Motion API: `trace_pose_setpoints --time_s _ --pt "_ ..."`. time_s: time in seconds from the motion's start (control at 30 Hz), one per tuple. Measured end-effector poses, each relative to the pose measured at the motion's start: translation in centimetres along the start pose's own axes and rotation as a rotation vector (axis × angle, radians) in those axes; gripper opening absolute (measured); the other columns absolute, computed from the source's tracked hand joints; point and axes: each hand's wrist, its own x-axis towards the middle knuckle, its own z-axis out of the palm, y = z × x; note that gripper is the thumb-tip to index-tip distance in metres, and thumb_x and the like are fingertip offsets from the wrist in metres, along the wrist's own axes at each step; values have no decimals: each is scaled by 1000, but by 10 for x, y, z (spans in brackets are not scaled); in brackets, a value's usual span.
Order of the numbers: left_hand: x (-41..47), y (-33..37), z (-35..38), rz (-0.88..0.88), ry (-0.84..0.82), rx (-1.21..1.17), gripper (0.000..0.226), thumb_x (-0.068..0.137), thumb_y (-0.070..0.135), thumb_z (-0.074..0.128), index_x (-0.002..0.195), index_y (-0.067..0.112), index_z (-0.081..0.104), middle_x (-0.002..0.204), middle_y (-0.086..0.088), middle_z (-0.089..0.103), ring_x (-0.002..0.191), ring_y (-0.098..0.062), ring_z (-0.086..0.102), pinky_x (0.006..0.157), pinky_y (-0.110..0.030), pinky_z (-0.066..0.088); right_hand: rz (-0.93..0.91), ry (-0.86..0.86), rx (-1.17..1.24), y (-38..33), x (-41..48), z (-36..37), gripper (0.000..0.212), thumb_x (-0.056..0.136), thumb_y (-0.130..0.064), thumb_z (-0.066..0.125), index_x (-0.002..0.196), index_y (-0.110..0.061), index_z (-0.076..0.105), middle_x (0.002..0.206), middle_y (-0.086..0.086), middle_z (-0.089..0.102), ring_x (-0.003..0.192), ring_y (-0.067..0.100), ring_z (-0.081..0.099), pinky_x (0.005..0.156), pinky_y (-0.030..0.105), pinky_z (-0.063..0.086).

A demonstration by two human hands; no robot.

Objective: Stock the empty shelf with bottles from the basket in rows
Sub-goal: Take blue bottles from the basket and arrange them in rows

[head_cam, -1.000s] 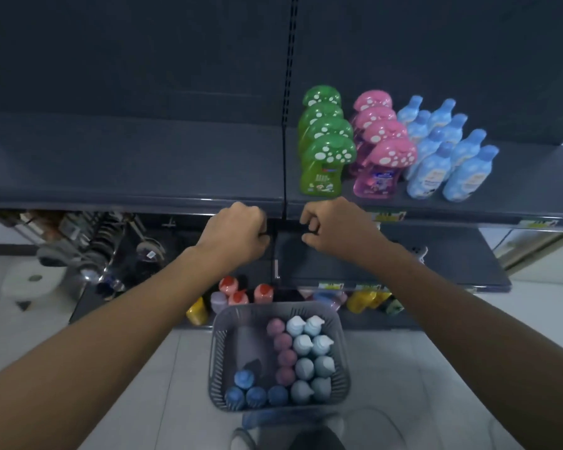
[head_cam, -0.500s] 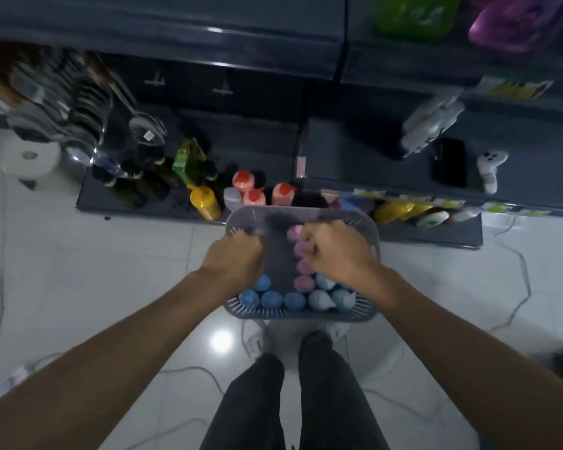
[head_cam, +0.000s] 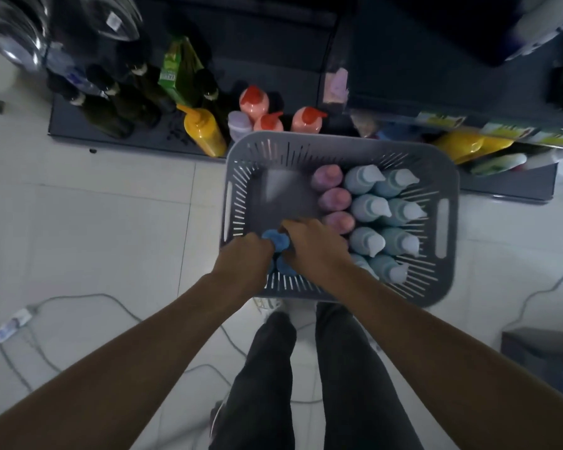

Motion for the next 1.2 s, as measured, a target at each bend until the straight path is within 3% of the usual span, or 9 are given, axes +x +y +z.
trace_pose_setpoints --time_s 0.23,0.43,0.57,0.73,0.93,1.03,1.2 --pt "13 0 11 6 -1 12 27 93 9 60 119 13 68 117 -13 64 107 -34 66 89 -39 55 -63 -8 13 2 22 20 32 73 -21 74 103 -24 64 111 -2 62 101 25 65 79 38 54" --pt "18 5 6 -31 -5 39 28 93 7 59 120 12 66 120 -11 64 111 -34 65 87 -38 53 -119 44 48 12 29 24 38 63 -13 76 97 -26 69 101 -3 61 90 25 65 68 40 56" --pt "21 6 -2 -48 -3 52 24 93 7 60 116 8 65 115 -12 65 107 -34 66 85 -38 53 -129 123 13 13 35 22 24 73 -16 71 96 -22 72 100 3 63 91 27 64 69 40 55" --pt "23 8 -11 -56 41 80 22 98 13 57 117 7 65 110 -11 67 102 -31 68 85 -37 55 -107 90 -79 10 43 12 12 86 -27 63 94 -23 71 99 2 65 93 25 66 74 35 53" --pt "11 18 -37 -86 128 104 17 95 13 59 110 8 65 106 -11 66 101 -33 67 77 -36 50 -98 155 -89 11 28 -21 17 83 -19 67 98 -15 74 99 9 66 89 32 66 68 36 46" --pt "5 24 -54 -90 166 98 17 95 12 59 110 8 65 109 -12 67 103 -34 67 80 -37 51 -76 199 -104 11 23 -39 15 81 -16 68 95 -17 75 99 9 66 86 36 66 65 37 47" --pt "-9 37 -85 -93 243 120 20 95 10 57 114 8 65 111 -15 67 105 -37 66 82 -40 52 -84 271 -140 13 7 -76 23 79 -15 68 100 -17 75 105 8 68 93 34 65 72 41 54"
